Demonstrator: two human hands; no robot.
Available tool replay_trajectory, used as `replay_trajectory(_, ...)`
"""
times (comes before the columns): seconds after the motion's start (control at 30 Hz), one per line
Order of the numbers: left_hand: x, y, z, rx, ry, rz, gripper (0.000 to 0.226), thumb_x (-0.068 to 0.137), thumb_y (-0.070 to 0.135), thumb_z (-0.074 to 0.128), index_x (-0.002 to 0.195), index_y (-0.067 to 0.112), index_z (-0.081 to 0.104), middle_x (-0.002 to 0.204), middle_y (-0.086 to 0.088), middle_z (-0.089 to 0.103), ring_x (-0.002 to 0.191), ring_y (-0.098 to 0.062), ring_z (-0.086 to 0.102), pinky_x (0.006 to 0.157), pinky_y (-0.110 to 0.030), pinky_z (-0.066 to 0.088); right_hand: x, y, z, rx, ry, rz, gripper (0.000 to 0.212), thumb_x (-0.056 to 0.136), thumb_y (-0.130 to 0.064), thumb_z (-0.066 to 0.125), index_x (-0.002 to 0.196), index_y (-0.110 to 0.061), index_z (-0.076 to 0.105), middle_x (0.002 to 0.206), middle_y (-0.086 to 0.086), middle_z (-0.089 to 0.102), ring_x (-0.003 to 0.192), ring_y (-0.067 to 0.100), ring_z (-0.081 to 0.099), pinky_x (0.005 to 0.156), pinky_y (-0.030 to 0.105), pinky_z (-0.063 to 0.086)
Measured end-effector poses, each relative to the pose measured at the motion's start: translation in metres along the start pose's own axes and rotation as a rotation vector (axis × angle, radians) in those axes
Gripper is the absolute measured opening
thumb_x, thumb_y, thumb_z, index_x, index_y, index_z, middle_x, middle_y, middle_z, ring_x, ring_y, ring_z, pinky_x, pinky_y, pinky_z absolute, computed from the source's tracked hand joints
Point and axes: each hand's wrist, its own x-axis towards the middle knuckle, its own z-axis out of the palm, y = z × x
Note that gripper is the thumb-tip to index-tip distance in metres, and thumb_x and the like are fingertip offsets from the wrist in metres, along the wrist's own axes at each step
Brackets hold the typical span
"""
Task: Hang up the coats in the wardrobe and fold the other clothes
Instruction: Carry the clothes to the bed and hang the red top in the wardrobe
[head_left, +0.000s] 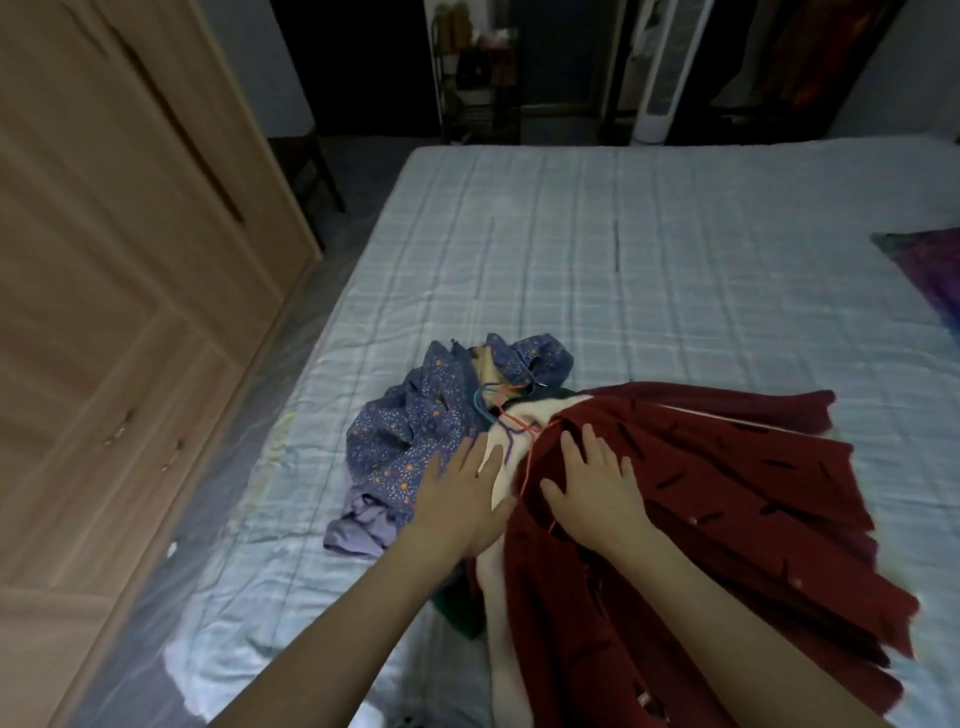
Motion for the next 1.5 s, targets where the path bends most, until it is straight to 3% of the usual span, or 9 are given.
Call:
replay_trajectory(0.37, 0.043, 0.001, 0.037, -0.051, -0.058, 0.033, 0.075, 0.097, 0.047, 0.039, 0.156, 0.018, 0.003, 0.164, -0.003, -0.001, 0.15, -0.02, 0.0, 0.118, -0.05, 0.007, 0.036, 0.023, 0.037, -0.018, -0.113, -0.004, 0.076, 0.095, -0.049, 0.043, 0.155, -0.018, 0.009, 0.162, 0.013, 0.0, 0.149, 0.029, 0.006, 0.119, 0.048, 0.009)
replay_trajectory(0.5, 0.068, 0.011, 0.049, -0.161, -0.021, 0.098, 0.073, 0.089, 0.039, 0.047, 0.151, 0.009, 0.023, 0.158, -0.014, 0.02, 0.145, -0.028, 0.022, 0.116, -0.042, 0.021, 0.047, 0.032, 0.049, -0.039, -0.164, -0.008, 0.078, 0.094, -0.051, 0.044, 0.155, -0.019, 0.007, 0.162, 0.012, -0.001, 0.148, 0.028, 0.006, 0.119, 0.048, 0.01)
replay_trajectory(0.73, 0.107, 0.019, 0.084, -0.484, -0.255, 0.075, 0.071, 0.092, 0.021, 0.053, 0.152, 0.0, 0.021, 0.157, -0.018, 0.022, 0.145, -0.029, 0.02, 0.119, -0.029, 0.014, 0.065, 0.039, 0.08, -0.033, -0.319, -0.018, 0.09, 0.085, -0.061, 0.048, 0.155, -0.024, 0.006, 0.162, 0.01, -0.002, 0.149, 0.026, 0.004, 0.119, 0.047, 0.01)
replay_trajectory(0.97, 0.136, 0.01, 0.107, -0.575, -0.23, 0.0, 0.057, 0.082, 0.027, 0.046, 0.132, -0.001, 0.048, 0.13, -0.019, 0.051, 0.122, -0.031, 0.046, 0.105, -0.031, 0.031, 0.075, 0.038, 0.119, -0.065, -0.367, -0.038, 0.085, 0.087, -0.044, 0.059, 0.154, -0.025, 0.011, 0.162, 0.008, 0.005, 0.146, 0.024, 0.014, 0.116, 0.044, 0.019)
replay_trajectory(1.03, 0.148, 0.007, 0.11, -0.628, -0.178, -0.05, 0.043, 0.081, 0.022, 0.052, 0.119, 0.001, 0.054, 0.113, -0.017, 0.057, 0.106, -0.029, 0.054, 0.094, -0.031, 0.039, 0.078, 0.036, 0.13, -0.052, -0.366, -0.027, 0.08, 0.083, -0.043, 0.065, 0.15, -0.024, 0.026, 0.158, 0.011, 0.02, 0.141, 0.027, 0.028, 0.109, 0.045, 0.031)
replay_trajectory(1.13, 0.161, 0.005, 0.116, -0.672, -0.131, -0.116, 0.034, 0.078, 0.017, 0.06, 0.108, 0.004, 0.054, 0.098, -0.015, 0.063, 0.09, -0.028, 0.059, 0.084, -0.038, 0.047, 0.085, 0.042, 0.15, -0.047, -0.341, 0.016, 0.079, 0.051, -0.044, 0.087, 0.121, -0.02, 0.062, 0.127, 0.01, 0.059, 0.108, 0.029, 0.059, 0.076, 0.045, 0.053)
replay_trajectory(1.3, 0.171, 0.009, 0.123, -0.559, -0.128, -0.044, 0.024, 0.081, 0.02, 0.064, 0.098, 0.006, 0.055, 0.095, -0.014, 0.063, 0.089, -0.029, 0.058, 0.075, -0.033, 0.039, 0.095, 0.043, 0.162, 0.032, -0.271, 0.071, 0.088, 0.013, -0.045, 0.091, 0.093, -0.019, 0.067, 0.094, 0.006, 0.063, 0.076, 0.023, 0.063, 0.048, 0.036, 0.052)
replay_trajectory(1.4, 0.171, 0.013, 0.125, -0.49, -0.138, 0.007, 0.013, 0.081, 0.015, 0.059, 0.089, 0.014, 0.049, 0.097, -0.013, 0.061, 0.091, -0.029, 0.057, 0.076, -0.034, 0.039, 0.087, 0.042, 0.162, 0.019, -0.226, 0.082, 0.083, 0.022, -0.043, 0.092, 0.096, -0.018, 0.063, 0.094, 0.005, 0.057, 0.077, 0.022, 0.06, 0.048, 0.034, 0.052)
replay_trajectory(1.5, 0.165, 0.019, 0.124, -0.51, -0.109, 0.002, 0.014, 0.08, 0.007, 0.057, 0.092, 0.012, 0.051, 0.107, -0.01, 0.051, 0.094, -0.027, 0.053, 0.084, -0.033, 0.039, 0.073, 0.038, 0.156, 0.108, -0.239, 0.148, 0.069, 0.067, -0.042, 0.08, 0.122, -0.016, 0.047, 0.115, 0.005, 0.046, 0.105, 0.023, 0.052, 0.073, 0.035, 0.054)
